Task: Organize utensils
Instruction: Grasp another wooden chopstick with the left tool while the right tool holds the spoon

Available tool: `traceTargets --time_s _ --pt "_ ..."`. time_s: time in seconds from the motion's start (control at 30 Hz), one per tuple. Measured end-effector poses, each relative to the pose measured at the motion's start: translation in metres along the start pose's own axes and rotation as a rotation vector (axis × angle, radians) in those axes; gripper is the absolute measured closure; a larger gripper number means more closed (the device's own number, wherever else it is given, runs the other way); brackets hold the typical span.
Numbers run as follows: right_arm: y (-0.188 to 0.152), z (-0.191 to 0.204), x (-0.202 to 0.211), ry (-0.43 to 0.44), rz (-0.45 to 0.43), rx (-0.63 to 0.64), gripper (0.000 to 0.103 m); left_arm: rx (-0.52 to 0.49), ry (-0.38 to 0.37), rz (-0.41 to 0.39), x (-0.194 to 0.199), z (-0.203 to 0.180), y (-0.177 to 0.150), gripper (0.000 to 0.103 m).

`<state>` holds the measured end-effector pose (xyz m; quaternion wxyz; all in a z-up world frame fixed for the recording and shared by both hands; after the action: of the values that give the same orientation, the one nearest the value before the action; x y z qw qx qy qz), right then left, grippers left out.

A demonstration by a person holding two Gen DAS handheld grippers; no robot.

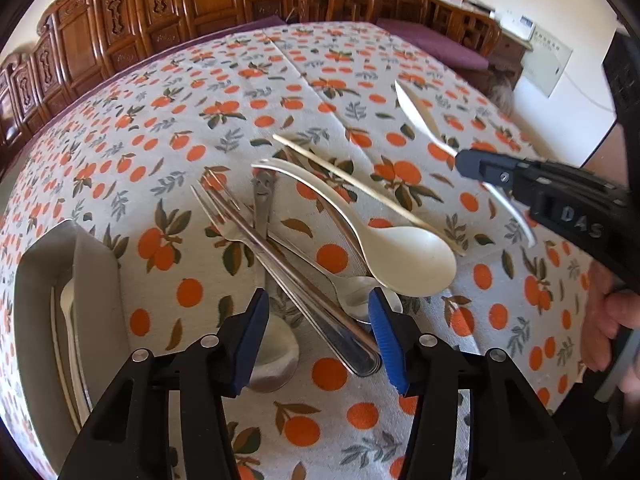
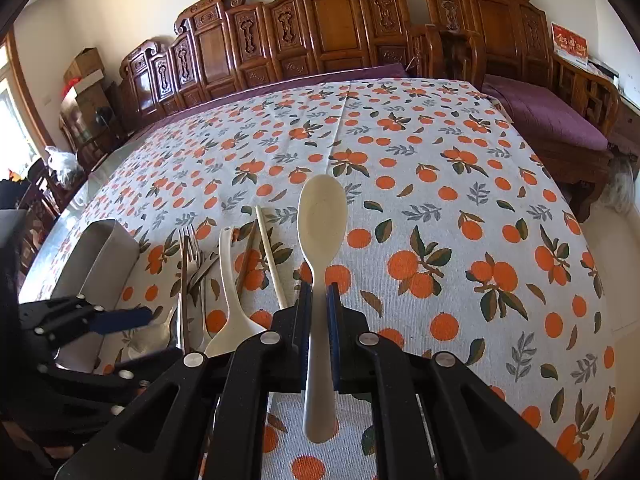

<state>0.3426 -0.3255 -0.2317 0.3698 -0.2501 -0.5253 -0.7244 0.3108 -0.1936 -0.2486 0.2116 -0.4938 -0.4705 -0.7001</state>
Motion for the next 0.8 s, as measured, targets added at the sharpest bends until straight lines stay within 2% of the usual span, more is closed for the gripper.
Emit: traceTargets --time_s 0.17,0.23,0.33,0.47,0.6,0.63,0.8 --pt "0.0 0.004 0.0 0.009 0.002 0.008 0.094 -0.025 0.044 0.039 -0.011 -0.006 0.001 0.06" --pt "0.0 0.006 0.0 0.011 0.001 0.01 0.094 -0.03 0.057 0.048 -0.012 -0.005 -0.001 0.068" --pt "0.0 0.007 -0.001 0.013 0.002 0.013 0.093 -0.028 0.035 0.056 -0.011 -0.002 -0.004 0.08" --pt "0.0 0.009 0.0 0.015 0.001 0.018 0.093 -0.015 0.019 0.061 -0.007 0.004 -0.008 0.09" --pt "-0.001 0.012 -0.001 0.016 0.002 0.026 0.093 -0.004 0.014 0.051 -0.002 0.008 -0.012 0.096" --pt "-0.001 0.013 -0.001 0.015 0.004 0.028 0.093 -0.004 0.017 0.049 -0.001 0.009 -0.012 0.101" --pt "-0.002 0.017 -0.003 0.014 0.009 0.044 0.093 -0.001 0.031 0.055 0.001 0.012 -0.016 0.103"
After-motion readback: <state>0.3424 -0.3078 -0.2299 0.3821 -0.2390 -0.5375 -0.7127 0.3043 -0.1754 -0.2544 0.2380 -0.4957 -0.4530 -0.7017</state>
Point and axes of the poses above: each gripper's, at about its wrist camera, not at the fingertips, and x roughly against the way its jaws point, z to its left, y to its top, the point moved 3 cm from there along -x, roughly the way its jaws point, and after that the axes turned 10 degrees about -x, right-handed, at the moved point
